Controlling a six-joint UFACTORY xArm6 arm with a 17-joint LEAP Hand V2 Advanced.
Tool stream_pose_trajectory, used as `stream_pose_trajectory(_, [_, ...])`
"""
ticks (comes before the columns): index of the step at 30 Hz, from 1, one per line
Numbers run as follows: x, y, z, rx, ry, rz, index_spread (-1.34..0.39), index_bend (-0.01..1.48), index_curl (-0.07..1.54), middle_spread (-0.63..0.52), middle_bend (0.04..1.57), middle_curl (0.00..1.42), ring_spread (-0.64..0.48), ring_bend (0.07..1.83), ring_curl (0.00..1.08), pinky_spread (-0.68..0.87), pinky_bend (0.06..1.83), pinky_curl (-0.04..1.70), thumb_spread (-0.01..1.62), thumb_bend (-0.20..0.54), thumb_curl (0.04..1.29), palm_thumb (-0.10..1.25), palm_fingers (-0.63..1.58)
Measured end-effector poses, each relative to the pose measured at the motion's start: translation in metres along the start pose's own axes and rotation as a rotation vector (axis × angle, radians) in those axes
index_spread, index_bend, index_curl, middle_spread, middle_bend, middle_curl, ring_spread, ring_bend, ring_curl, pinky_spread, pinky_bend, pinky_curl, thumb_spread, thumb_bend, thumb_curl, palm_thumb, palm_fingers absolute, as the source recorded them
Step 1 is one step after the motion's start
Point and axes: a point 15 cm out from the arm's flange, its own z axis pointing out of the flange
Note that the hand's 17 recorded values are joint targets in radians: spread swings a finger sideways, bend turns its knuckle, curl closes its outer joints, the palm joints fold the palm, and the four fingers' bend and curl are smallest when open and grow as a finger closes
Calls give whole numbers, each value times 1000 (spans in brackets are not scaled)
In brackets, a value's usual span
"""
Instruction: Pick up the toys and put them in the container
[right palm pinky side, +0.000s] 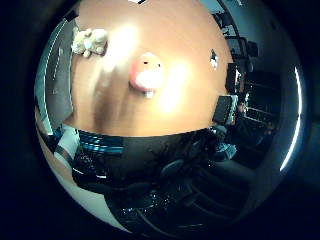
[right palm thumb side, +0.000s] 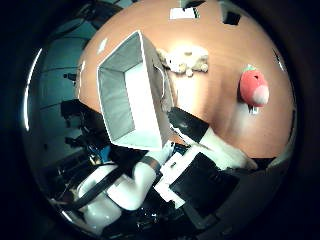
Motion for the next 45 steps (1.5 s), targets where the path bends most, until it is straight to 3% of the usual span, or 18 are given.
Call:
stream_pose_trajectory(12, [1, 4, -34, 61, 20, -9, -409, 173, 329, -174, 318, 408, -64, 401, 242, 348, 321, 224, 1069, -23, 283, 601, 443])
stream_pose_trajectory(19, [37, 1, -55, 87, 44, 32, -409, 161, 314, -170, 304, 404, -69, 412, 248, 349, 364, 233, 1077, -22, 284, 590, 391])
stream_pose_trajectory(23, [70, -1, -58, 79, 43, 60, -386, 148, 296, -108, 208, 371, 15, 370, 239, 349, 441, 258, 1057, -33, 276, 545, 238])
stream_pose_trajectory(30, [122, 6, -20, 26, 1, 102, -375, 146, 264, -37, 203, 357, 124, 365, 240, 351, 473, 272, 1015, -27, 271, 482, 143])
stream_pose_trajectory(45, [162, -6, 80, -43, -81, 148, -375, 157, 263, -5, 206, 349, 157, 349, 242, 358, 448, 279, 1011, -26, 270, 455, 119])
